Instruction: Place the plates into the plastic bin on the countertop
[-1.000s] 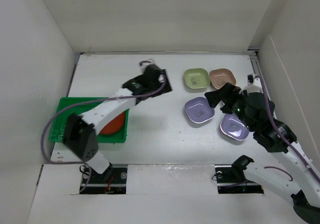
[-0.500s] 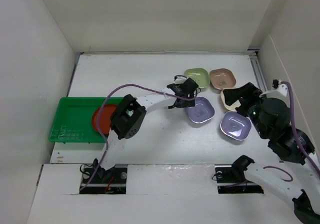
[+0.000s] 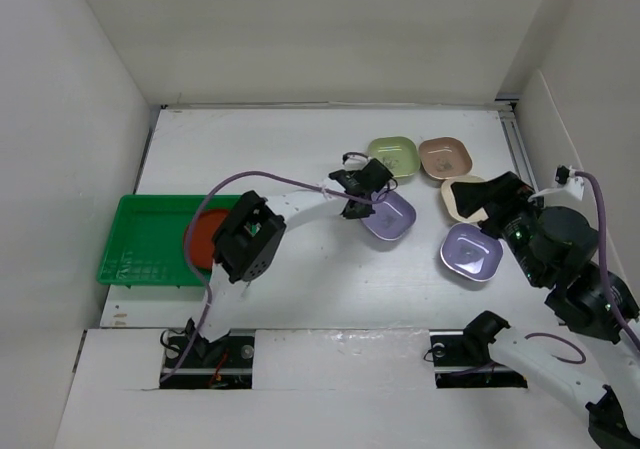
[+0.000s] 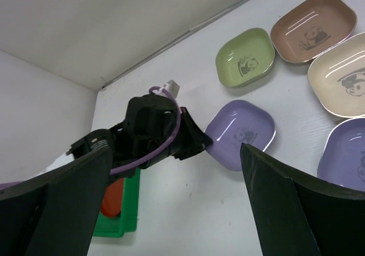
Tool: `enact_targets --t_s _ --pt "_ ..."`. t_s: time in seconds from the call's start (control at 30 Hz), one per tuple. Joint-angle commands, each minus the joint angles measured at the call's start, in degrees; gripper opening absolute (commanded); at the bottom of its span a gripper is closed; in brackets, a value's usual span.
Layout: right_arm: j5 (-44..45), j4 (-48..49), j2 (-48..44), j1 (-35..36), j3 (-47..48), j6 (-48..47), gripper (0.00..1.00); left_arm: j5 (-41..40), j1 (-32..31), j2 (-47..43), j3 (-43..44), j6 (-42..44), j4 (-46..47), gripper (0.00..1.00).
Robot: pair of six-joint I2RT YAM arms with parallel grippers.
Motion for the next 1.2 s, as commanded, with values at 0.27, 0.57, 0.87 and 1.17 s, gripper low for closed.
enact_targets --t_s 0.27,0.57,0.87,1.17 --pt "-7.05 8.26 0.25 0.05 -2.56 -3.41 1.00 -4.48 16.97 -36.54 -19.83 2.71 -8.90 0.00" --pt "-18.93 13.27 3.86 0.05 -3.88 -6.77 1.00 7.29 50.89 -54.96 -31.09 8.07 -9.51 0.00" --pt "-22.10 15.65 3.86 0.05 -5.02 -8.35 1.00 8.64 60.41 -63.31 -43.23 3.86 -11.01 0.00" --pt "-23.24 15.65 2.72 0.05 -5.55 -9.49 1.00 11.08 60.41 -61.39 -48.05 1.13 -9.69 0.08"
